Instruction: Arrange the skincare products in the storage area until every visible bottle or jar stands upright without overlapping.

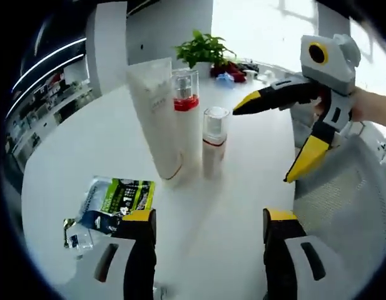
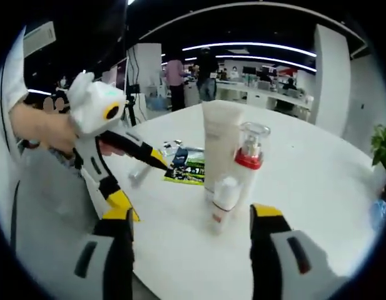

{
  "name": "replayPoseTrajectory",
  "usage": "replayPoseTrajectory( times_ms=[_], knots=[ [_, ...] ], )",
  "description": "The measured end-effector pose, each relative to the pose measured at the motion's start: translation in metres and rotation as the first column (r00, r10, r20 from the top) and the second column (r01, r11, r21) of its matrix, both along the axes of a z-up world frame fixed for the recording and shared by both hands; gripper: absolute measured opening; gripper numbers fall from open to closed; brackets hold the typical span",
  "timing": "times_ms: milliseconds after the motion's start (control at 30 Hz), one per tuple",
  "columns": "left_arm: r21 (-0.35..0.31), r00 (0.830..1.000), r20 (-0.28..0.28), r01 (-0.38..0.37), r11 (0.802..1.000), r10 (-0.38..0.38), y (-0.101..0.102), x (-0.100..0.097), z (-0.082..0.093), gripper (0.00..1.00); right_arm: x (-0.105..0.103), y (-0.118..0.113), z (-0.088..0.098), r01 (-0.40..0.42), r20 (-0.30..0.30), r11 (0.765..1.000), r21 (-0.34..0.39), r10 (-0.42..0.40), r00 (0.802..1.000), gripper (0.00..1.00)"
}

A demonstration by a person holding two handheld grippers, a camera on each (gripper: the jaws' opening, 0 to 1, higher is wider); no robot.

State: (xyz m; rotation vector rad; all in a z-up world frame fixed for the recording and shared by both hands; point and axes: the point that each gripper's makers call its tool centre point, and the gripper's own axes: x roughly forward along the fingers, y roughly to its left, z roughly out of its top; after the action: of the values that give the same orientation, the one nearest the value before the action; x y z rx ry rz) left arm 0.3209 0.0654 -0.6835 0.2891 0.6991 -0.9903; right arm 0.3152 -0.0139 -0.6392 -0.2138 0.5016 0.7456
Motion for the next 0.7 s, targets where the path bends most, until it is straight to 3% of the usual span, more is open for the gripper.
replayPoseTrajectory(
  times_ms=[167, 300, 567, 700],
  knots=[
    [-0.025, 0.999, -0.028, -0.047, 0.999, 0.046, 0.013, -0.012, 0.004, 0.78, -0.008, 0.004, 0.003, -0.008, -0.007, 1.0, 0.021, 0.008, 1.0, 0.84],
    [-0.094, 0.992, -0.074, -0.105, 0.99, 0.099, 0.018, -0.02, 0.011, 0.88, -0.011, 0.005, 0.005, 0.008, 0.001, 1.0, 0.027, -0.008, 1.0, 0.9],
    [-0.114, 0.981, -0.1, -0.177, 0.978, 0.166, 0.042, -0.037, 0.016, 0.93, -0.024, 0.007, 0.009, 0.013, -0.004, 0.999, 0.043, -0.013, 1.0, 0.95],
    [-0.125, 0.964, -0.136, -0.244, 0.962, 0.227, 0.057, -0.043, 0.019, 0.97, -0.029, 0.006, 0.011, 0.019, -0.006, 0.998, 0.055, -0.019, 1.0, 0.97]
  ],
)
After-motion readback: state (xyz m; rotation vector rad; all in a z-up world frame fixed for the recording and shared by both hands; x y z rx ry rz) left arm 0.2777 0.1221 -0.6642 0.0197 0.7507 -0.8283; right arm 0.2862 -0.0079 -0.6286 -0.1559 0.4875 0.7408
